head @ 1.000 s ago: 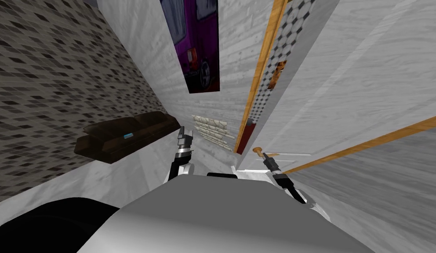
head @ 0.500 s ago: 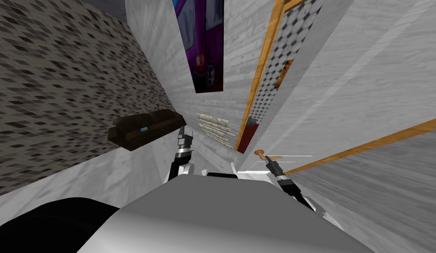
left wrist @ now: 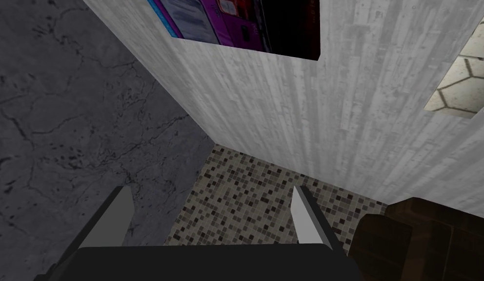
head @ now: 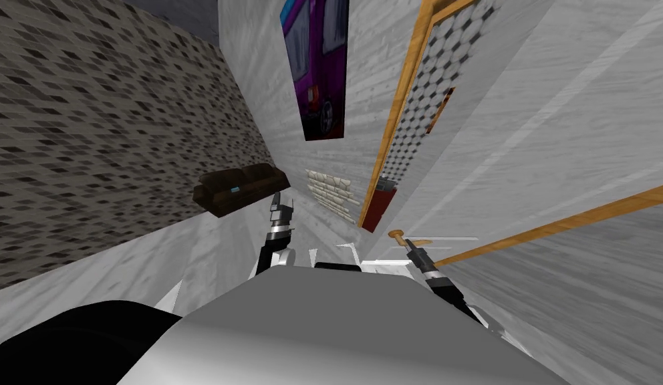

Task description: Pull the door open

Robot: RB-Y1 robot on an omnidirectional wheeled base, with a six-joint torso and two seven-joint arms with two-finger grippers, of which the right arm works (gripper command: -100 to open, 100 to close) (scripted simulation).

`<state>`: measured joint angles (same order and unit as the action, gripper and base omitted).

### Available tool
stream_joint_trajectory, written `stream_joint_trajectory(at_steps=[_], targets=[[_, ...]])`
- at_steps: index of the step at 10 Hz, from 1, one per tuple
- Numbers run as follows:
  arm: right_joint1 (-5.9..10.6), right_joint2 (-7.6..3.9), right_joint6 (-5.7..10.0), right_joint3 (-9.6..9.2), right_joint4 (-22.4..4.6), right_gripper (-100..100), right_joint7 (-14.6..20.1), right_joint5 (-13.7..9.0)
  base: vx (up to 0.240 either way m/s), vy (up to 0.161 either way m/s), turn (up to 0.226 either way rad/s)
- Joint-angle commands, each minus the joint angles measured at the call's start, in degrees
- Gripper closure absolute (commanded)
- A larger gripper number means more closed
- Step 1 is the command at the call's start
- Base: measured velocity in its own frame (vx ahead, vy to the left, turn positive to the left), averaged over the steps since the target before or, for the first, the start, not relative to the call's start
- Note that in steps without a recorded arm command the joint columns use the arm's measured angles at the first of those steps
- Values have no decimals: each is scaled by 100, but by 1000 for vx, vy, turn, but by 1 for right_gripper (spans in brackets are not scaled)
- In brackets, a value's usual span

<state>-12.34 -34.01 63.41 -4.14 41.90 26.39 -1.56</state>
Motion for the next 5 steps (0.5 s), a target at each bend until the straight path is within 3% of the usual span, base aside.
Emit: stream_joint_trajectory(at_steps=[1,5], targets=[[-30,-40,137,-5,-83,100,17,1,-205,-58,151],[-101,-113,399,-26,-217,100,64,1,-208,-89,155]])
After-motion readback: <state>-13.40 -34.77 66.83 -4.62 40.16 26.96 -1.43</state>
